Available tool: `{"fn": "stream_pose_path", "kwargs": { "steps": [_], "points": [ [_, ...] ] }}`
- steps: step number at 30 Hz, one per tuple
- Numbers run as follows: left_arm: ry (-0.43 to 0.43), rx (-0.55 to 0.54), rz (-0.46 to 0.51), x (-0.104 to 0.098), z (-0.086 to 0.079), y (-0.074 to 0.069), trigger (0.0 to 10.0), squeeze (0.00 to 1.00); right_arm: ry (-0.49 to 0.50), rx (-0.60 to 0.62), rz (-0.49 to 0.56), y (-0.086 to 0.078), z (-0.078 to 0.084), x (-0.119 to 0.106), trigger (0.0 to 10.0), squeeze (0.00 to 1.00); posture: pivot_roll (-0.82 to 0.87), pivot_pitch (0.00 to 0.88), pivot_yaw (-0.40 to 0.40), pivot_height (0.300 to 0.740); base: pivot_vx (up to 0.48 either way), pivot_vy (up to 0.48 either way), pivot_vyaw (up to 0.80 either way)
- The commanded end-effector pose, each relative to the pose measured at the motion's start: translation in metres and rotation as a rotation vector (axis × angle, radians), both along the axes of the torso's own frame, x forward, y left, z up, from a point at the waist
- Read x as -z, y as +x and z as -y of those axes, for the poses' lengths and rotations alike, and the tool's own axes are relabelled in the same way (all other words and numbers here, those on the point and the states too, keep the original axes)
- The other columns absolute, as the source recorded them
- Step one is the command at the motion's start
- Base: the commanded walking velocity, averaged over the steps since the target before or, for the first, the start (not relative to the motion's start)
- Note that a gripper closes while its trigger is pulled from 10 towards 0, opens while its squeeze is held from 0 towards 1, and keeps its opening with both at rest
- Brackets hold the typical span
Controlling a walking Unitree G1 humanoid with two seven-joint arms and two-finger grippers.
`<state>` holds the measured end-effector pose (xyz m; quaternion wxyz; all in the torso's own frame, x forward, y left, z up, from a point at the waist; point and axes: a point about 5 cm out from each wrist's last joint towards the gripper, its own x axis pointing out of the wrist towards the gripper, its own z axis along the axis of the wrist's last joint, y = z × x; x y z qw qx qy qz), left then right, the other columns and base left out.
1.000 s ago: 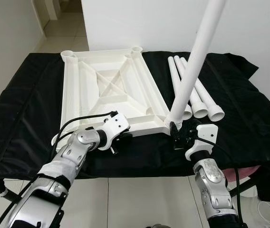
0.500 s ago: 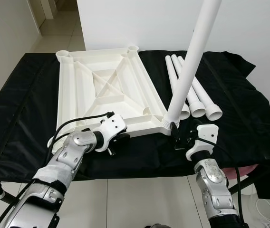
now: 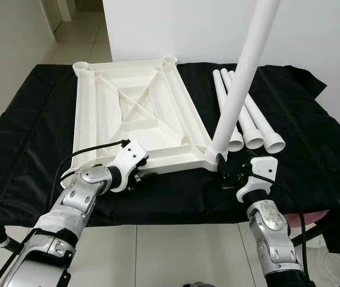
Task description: Building children table
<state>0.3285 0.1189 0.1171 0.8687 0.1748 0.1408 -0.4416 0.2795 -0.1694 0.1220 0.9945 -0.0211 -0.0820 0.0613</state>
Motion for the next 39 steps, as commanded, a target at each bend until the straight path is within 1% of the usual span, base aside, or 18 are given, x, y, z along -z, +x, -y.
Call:
{"fn": "stream_pose_path", "kwargs": {
  "steps": [1, 2, 5, 9, 14, 19, 23, 29, 30, 32, 39],
  "points": [
    [-0.012, -0.011, 0.015, -0.005, 0.003, 0.002, 10.0, 0.00, 0.001, -0.002, -0.030, 0.002, -0.002, 0.006, 10.0, 0.00, -0.07, 0.034, 0.008, 0.740, 0.000, 0.000, 0.00],
    [-0.012, -0.011, 0.015, -0.005, 0.003, 0.002, 10.0, 0.00, 0.001, -0.002, -0.030, 0.002, -0.002, 0.006, 10.0, 0.00, -0.07, 0.034, 0.008, 0.740, 0.000, 0.000, 0.00],
    [-0.034, 0.010, 0.022, -0.010, 0.011, 0.002, 10.0, 0.00, -0.001, -0.002, -0.030, 0.002, -0.002, 0.006, 10.0, 0.00, -0.07, 0.032, 0.007, 0.740, 0.000, 0.000, 0.00],
    [-0.037, 0.014, 0.032, -0.012, 0.017, 0.004, 10.0, 0.00, -0.003, -0.001, -0.026, 0.003, -0.001, 0.005, 10.0, 0.00, -0.08, 0.023, 0.011, 0.740, 0.000, 0.000, 0.00],
    [-0.050, 0.043, 0.034, -0.014, 0.023, 0.002, 10.0, 0.00, -0.004, 0.001, -0.024, 0.004, -0.001, 0.004, 10.0, 0.00, -0.07, 0.021, 0.011, 0.740, 0.000, 0.000, 0.00],
    [-0.053, 0.063, 0.022, -0.008, 0.033, -0.003, 10.0, 0.00, -0.001, -0.005, -0.023, 0.005, -0.003, 0.005, 10.0, 0.00, -0.07, 0.017, 0.013, 0.740, 0.000, 0.000, 0.00],
    [-0.055, 0.060, 0.017, -0.008, 0.035, -0.003, 10.0, 0.00, -0.001, -0.005, -0.022, 0.005, -0.003, 0.005, 10.0, 0.00, -0.07, 0.019, 0.012, 0.740, 0.000, 0.000, 0.00],
    [-0.059, 0.016, 0.006, -0.006, 0.038, 0.000, 10.0, 0.00, 0.000, -0.004, -0.020, 0.005, -0.004, 0.005, 10.0, 0.00, -0.07, 0.022, 0.014, 0.740, 0.000, 0.000, 0.00],
    [-0.063, -0.036, 0.008, -0.006, 0.037, 0.004, 10.0, 0.00, 0.002, -0.002, -0.021, 0.005, -0.004, 0.005, 10.0, 0.00, -0.07, 0.025, 0.016, 0.740, 0.000, 0.000, 0.00],
    [-0.058, -0.062, 0.016, -0.006, 0.035, 0.006, 10.0, 0.00, 0.002, 0.000, -0.021, 0.005, -0.004, 0.005, 10.0, 0.00, -0.07, 0.026, 0.016, 0.740, 0.000, 0.000, 0.00],
    [-0.043, -0.080, 0.032, -0.006, 0.034, 0.008, 10.0, 0.00, 0.006, 0.002, -0.020, 0.005, -0.005, 0.005, 10.0, 0.00, -0.06, 0.026, 0.019, 0.740, 0.000, 0.000, 0.00]
  ]
}}
